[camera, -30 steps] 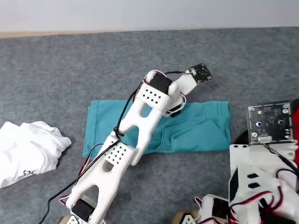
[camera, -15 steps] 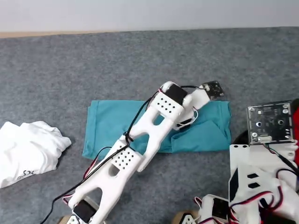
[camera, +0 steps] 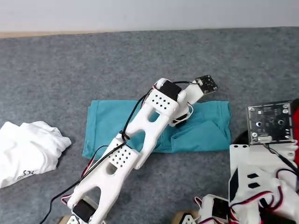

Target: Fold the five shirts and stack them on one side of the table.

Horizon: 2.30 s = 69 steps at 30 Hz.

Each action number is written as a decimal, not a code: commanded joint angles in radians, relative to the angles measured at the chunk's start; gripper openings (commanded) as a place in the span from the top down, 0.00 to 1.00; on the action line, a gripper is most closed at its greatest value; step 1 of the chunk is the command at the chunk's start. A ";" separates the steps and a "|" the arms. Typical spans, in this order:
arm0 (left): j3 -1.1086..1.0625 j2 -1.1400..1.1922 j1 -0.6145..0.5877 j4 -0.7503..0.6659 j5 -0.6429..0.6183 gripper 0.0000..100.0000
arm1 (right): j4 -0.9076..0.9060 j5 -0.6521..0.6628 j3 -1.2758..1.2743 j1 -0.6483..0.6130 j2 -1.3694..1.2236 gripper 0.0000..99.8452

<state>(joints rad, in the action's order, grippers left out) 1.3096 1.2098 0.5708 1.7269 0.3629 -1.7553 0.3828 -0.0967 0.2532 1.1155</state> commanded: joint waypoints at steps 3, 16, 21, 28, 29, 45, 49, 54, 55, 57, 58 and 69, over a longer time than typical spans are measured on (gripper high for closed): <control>0.004 -0.017 -0.005 0.028 -0.009 1.00 | -0.036 -0.009 0.000 0.013 -0.005 0.99; 0.008 -0.021 -0.026 0.028 -0.009 0.98 | -0.036 -0.009 -0.002 0.013 -0.004 0.99; 0.010 -0.023 -0.017 0.028 -0.061 0.85 | -0.036 -0.009 -0.002 0.013 -0.005 0.99; 0.004 -0.110 -0.023 0.028 -0.075 0.82 | -0.036 -0.009 -0.002 0.013 -0.004 0.99; 0.004 -0.127 -0.025 0.028 -0.075 0.82 | -0.036 -0.009 -0.002 0.013 -0.005 0.99; -0.084 -0.376 -0.184 0.031 -0.278 0.87 | -0.033 -0.008 -0.026 0.013 -0.010 0.99; -0.335 -0.534 -0.207 0.031 -0.285 0.95 | -0.035 -0.008 -0.074 0.012 -0.005 0.99; -0.650 -0.773 -0.310 0.029 -0.290 0.97 | -0.033 -0.006 -0.092 0.012 -0.008 0.99; -0.707 -0.821 -0.341 0.029 -0.290 0.97 | -0.033 -0.006 -0.092 0.012 -0.008 0.99; -0.802 -0.905 -0.400 0.028 -0.292 0.97 | -0.033 -0.006 -0.092 0.012 -0.008 0.99; -0.849 -0.945 -0.430 0.028 -0.292 0.97 | -0.033 -0.006 -0.092 0.012 -0.008 0.99; -1.208 -1.051 -0.657 -0.025 -0.354 0.93 | -0.036 -0.011 -0.092 0.012 -0.004 0.99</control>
<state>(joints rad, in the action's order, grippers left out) 0.1343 0.1864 -0.0537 1.7269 0.0207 -1.7553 0.3828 -0.1933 0.2532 1.1139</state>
